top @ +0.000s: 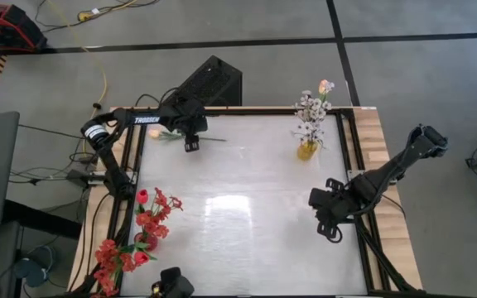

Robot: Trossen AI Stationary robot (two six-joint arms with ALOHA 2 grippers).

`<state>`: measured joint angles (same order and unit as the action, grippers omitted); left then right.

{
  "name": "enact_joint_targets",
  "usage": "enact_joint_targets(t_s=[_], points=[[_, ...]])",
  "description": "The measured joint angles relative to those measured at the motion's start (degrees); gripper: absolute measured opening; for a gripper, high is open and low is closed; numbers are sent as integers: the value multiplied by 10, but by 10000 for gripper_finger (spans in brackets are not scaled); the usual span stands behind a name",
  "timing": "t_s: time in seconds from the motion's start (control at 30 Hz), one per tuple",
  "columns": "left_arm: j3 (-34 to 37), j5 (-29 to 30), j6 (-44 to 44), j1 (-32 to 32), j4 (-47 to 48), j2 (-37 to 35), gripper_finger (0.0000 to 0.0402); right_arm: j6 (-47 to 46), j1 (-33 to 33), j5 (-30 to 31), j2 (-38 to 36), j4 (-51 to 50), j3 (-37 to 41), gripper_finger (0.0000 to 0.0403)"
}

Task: Sort flowers into vase by color
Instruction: Put the white tulip into the yellow vase

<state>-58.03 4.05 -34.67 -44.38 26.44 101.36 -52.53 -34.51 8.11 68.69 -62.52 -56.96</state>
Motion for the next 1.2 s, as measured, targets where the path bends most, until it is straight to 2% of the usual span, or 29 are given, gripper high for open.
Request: enact_joint_targets(t_s=[0.17, 0.43, 0.7, 0.9, 1.07, 1.2], points=[[-1, -40, -16, -15, 67, -1, 148, -1, 0, 0, 0, 11, 1, 169], [-1, -39, -16, -10, 100, -2, 12, -1, 0, 0, 0, 37, 1, 169], [4, -47, 14, 32, 109, -48, 1, -1, -1, 2, 0, 76, 1, 169], [3, -68, 49, 88, 99, -147, 0, 21, -25, 77, 3, 126, 1, 164], [3, -127, 92, 146, 94, -250, 0, 106, -36, 105, 32, 202, 1, 154], [3, -178, 159, 192, 54, -322, 0, 233, -30, 133, 74, 302, 1, 147]])
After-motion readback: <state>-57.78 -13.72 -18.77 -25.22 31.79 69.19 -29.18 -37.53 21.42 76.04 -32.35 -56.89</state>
